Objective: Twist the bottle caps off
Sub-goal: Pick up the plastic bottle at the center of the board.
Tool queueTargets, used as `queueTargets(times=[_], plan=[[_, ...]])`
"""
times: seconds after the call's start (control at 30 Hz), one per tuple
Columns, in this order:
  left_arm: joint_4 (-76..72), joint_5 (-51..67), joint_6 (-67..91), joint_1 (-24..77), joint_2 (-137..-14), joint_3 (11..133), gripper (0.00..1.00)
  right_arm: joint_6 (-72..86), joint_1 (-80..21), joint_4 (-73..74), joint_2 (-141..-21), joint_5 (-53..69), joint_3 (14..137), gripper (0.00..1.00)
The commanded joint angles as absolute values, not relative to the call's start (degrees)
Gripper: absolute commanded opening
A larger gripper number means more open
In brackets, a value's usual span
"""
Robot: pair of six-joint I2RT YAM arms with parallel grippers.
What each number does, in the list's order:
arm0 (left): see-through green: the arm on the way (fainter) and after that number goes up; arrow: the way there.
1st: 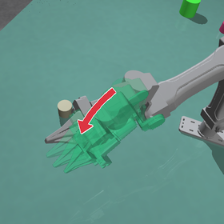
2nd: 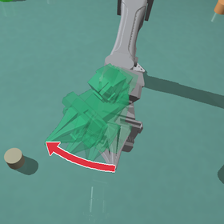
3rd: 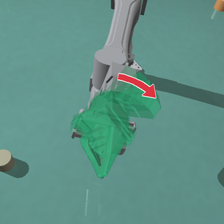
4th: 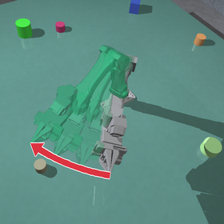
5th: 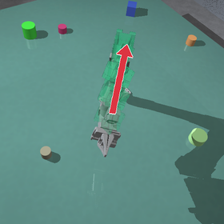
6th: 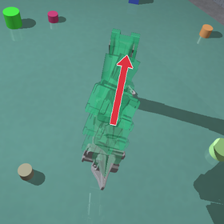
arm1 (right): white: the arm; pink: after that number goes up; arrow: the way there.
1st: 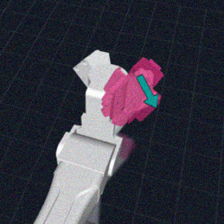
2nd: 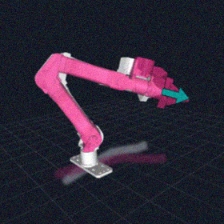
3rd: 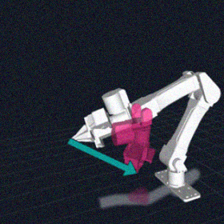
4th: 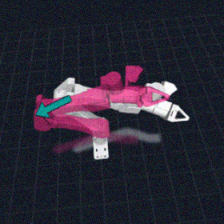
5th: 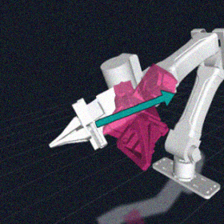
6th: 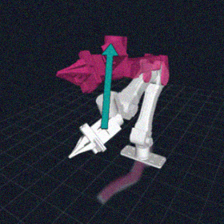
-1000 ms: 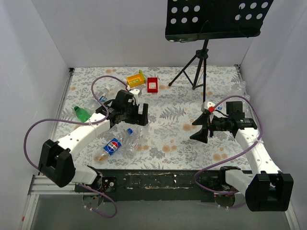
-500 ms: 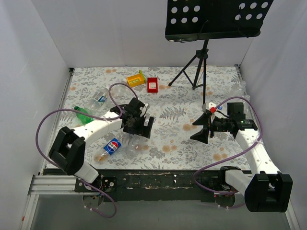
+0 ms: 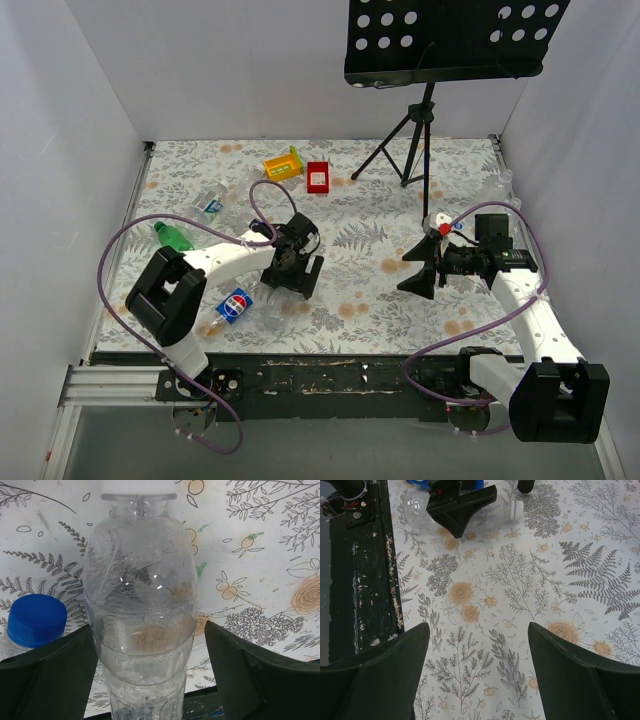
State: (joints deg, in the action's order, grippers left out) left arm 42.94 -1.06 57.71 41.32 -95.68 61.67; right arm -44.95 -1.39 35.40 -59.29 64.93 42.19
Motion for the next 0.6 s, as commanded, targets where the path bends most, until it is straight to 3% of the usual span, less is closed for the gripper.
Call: queueTargets(times=[0.0, 0.3, 0.57], plan=[[43.1, -2.2, 58.7, 42.6, -96.1, 63.8, 0.81, -44.6, -1.0, 34.2, -58.6, 66.6, 41.9, 0.87], [44.6, -2.8, 59.2, 44.5, -96.9, 63.8, 0.77, -44.8, -0.9, 34.8, -58.9, 66.4, 42.4, 0.87], [42.8, -1.1, 59.0, 44.6, -96.9, 62.7, 0.62, -45.2, -1.0, 35.7, -58.8, 65.9, 43.1, 0.87]])
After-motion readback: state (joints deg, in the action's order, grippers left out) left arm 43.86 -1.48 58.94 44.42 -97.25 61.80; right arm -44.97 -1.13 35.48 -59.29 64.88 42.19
